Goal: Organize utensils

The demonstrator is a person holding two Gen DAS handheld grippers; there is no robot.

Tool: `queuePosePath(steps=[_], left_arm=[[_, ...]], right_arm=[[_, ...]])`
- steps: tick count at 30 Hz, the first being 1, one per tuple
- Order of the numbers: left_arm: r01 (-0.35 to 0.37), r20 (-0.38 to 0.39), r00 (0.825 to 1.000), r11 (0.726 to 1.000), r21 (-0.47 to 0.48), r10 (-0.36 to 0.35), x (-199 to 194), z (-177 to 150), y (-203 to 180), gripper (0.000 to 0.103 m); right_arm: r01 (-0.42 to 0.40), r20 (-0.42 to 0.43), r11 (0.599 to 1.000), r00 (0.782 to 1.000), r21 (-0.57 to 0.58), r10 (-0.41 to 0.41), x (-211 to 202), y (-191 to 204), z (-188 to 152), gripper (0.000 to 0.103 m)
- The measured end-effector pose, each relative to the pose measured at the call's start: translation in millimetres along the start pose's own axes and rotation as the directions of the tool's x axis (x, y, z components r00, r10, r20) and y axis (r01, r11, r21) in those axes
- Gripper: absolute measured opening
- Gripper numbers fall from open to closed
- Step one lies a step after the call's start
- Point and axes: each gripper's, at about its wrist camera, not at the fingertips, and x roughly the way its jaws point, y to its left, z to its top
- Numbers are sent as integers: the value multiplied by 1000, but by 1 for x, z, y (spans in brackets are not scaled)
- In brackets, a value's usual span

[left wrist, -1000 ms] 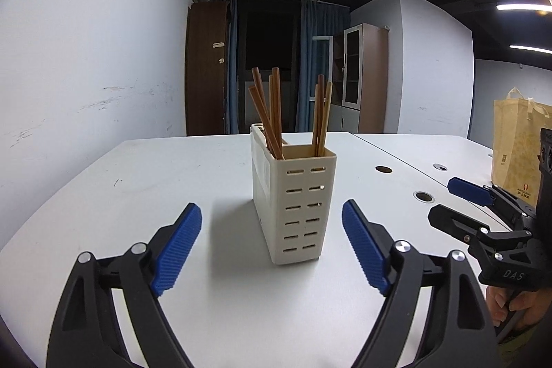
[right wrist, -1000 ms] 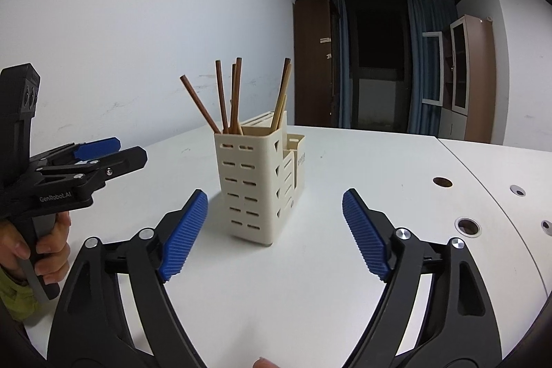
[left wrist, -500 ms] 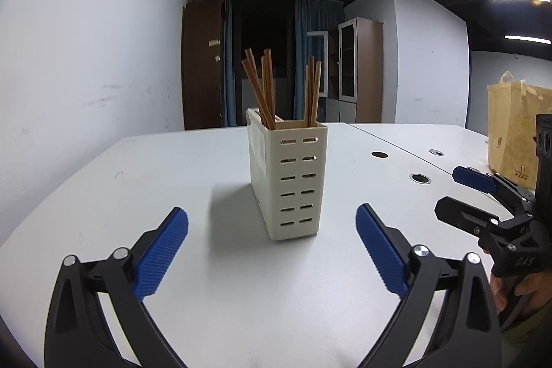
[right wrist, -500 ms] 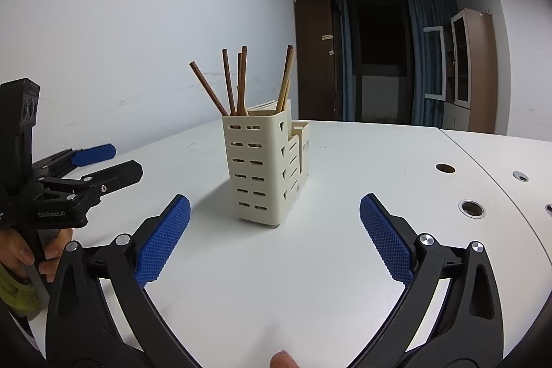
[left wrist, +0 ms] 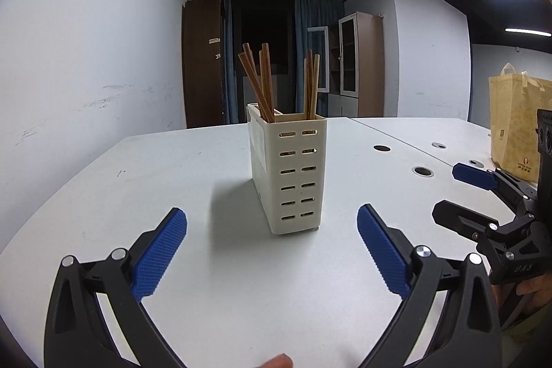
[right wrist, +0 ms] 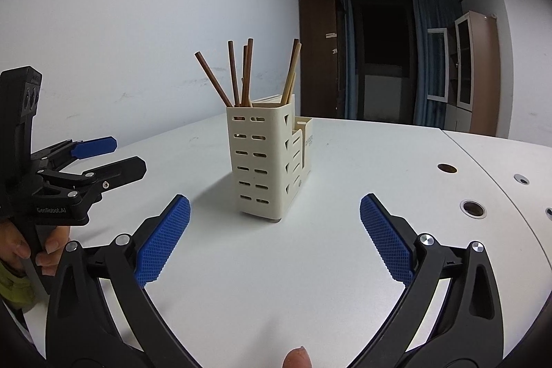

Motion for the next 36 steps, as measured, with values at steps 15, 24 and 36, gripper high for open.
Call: queuePosePath(steps=[15,24,36], left_arm=[[-10,-17,1000,1000,-6,10,2,0,3,97],[-7,-11,1000,1000,2,7,2,-1,4,97],[7,-8,1000,1000,9,-7,2,-2,1,97]], right_arm=[[-5,-20,1000,1000,-1,5,1,-1,-3,95],[-6,-25,1000,1000,-2,6,2,0,-4,95],[-7,-27,1000,1000,-6,6,2,0,-5,95]])
